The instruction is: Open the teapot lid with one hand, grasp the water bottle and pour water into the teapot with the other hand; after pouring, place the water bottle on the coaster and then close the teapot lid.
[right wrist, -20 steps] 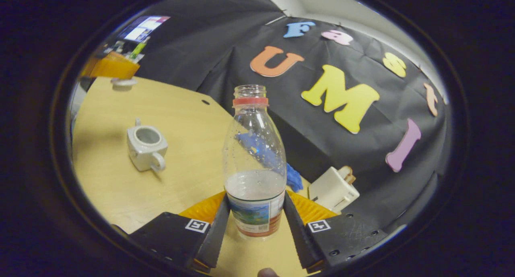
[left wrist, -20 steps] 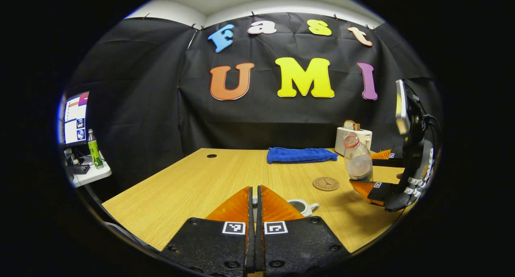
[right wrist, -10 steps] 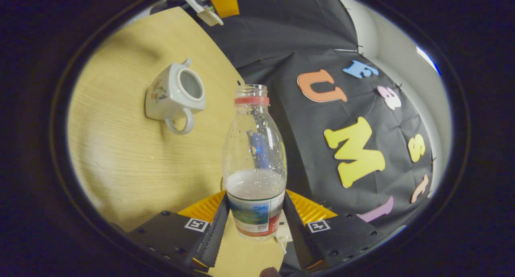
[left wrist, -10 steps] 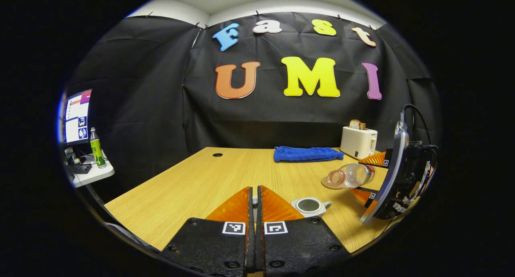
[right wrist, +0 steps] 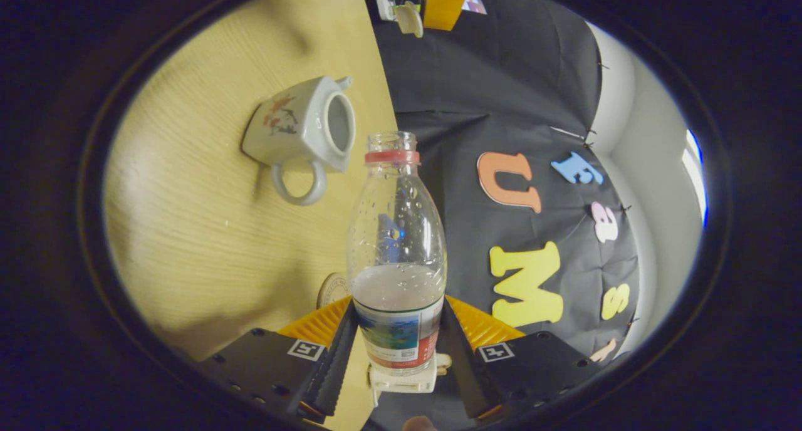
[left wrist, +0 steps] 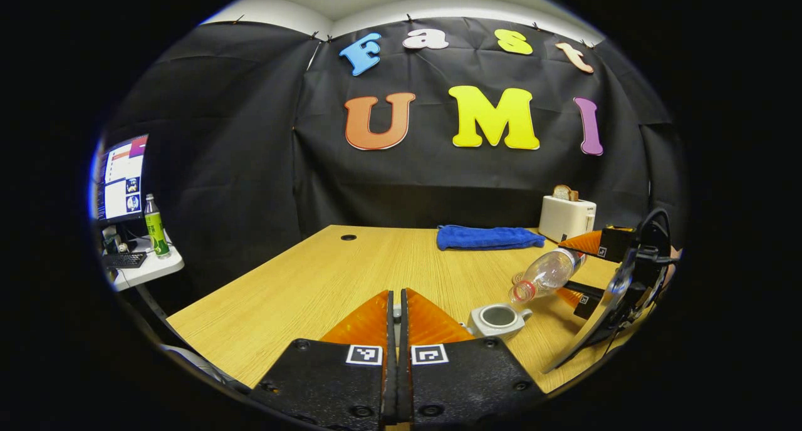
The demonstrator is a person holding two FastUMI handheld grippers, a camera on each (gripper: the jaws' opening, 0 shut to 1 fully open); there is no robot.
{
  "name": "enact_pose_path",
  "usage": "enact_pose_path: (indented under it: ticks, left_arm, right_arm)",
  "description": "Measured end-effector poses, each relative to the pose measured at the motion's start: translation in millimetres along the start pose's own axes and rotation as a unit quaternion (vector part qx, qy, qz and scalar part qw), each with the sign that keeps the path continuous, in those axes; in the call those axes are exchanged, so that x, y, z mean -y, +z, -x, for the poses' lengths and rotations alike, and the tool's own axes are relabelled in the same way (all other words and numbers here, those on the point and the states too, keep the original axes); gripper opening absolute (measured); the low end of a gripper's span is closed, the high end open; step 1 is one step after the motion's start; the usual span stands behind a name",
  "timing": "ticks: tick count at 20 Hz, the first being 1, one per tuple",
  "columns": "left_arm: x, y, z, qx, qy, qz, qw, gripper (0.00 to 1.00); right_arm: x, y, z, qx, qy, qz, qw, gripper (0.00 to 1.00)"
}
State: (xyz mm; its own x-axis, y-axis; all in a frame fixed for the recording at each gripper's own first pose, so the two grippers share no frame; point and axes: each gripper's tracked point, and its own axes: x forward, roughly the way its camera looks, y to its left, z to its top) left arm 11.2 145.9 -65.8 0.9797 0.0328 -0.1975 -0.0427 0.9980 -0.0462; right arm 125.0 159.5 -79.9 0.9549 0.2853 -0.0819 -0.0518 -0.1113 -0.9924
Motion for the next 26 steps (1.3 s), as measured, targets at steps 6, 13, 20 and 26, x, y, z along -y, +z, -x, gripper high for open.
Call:
enact_pose_path:
  ticks: [6, 13, 20, 26]
  left_arm:
    - [-3.4, -0.4, 3.3, -0.005, -0.001, 0.000, 1.000, 0.03]
    - [-7.0, 4.6, 6.1, -0.001, -0.002, -0.002, 1.000, 0.03]
    - [-9.1, 4.6, 8.6, -0.003, -0.004, 0.003, 1.000, 0.03]
    - [-7.3, 5.3, 8.6, -0.003, -0.007, 0.001, 1.000, 0.03]
  right_arm:
    - [6.7, 4.8, 2.0, 0.017, -0.023, 0.064, 0.998, 0.74]
    - [13.9, 6.2, -0.6, 0.023, -0.041, 0.118, 0.992, 0.74]
    - [30.1, 9.7, -2.5, 0.033, -0.074, 0.177, 0.981, 0.74]
    - [40.6, 9.5, -2.2, 0.039, -0.092, 0.206, 0.973, 0.73]
